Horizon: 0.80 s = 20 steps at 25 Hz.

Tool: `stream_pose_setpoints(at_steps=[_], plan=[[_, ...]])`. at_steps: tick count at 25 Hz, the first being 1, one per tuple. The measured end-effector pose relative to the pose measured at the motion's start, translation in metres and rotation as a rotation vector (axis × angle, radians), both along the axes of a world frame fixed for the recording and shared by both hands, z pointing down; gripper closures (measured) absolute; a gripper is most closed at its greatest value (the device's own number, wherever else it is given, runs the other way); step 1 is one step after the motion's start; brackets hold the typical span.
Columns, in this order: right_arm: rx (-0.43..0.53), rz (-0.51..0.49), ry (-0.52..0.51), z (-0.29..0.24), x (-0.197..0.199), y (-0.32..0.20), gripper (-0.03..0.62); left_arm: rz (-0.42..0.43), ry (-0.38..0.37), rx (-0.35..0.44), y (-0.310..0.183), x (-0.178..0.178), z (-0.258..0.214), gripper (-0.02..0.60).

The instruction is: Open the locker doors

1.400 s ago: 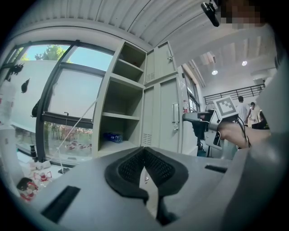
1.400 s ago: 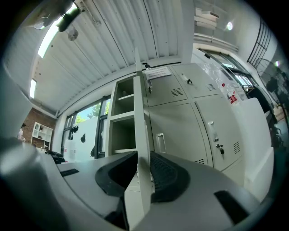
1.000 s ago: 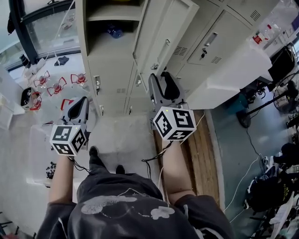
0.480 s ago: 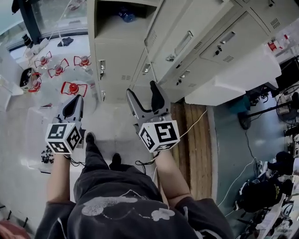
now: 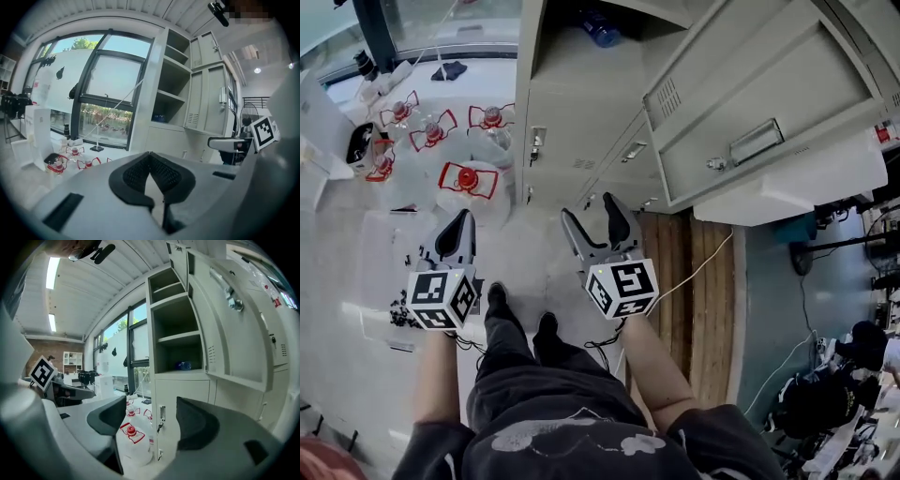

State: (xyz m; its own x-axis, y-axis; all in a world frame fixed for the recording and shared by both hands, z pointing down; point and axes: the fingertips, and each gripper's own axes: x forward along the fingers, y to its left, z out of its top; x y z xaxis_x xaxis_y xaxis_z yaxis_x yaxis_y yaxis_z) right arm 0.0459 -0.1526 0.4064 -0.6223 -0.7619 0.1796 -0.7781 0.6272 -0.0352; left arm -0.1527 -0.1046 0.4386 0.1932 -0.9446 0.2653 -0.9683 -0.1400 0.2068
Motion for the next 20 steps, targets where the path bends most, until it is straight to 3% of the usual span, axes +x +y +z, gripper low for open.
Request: stream_pose_setpoints(at_steps=[6,16,20], plan=[[-0.041,-0.034,0.052,0.048,-0.045,-0.032,0.273,0.018,-0.039,-0.011,-0.021,-0.023,0.031,0.572],[-0.102,-0.031,0.104,0.141,-0.092,-0.082,0.275,-0.002,0.033,-0.089,-0.051,-0.052,0.112,0.572],[-0.102,-0.036,0.133,0.166,-0.107,-0.103,0.275,0.010,0.022,-0.098,-0.065,-0.062,0.136,0.572]])
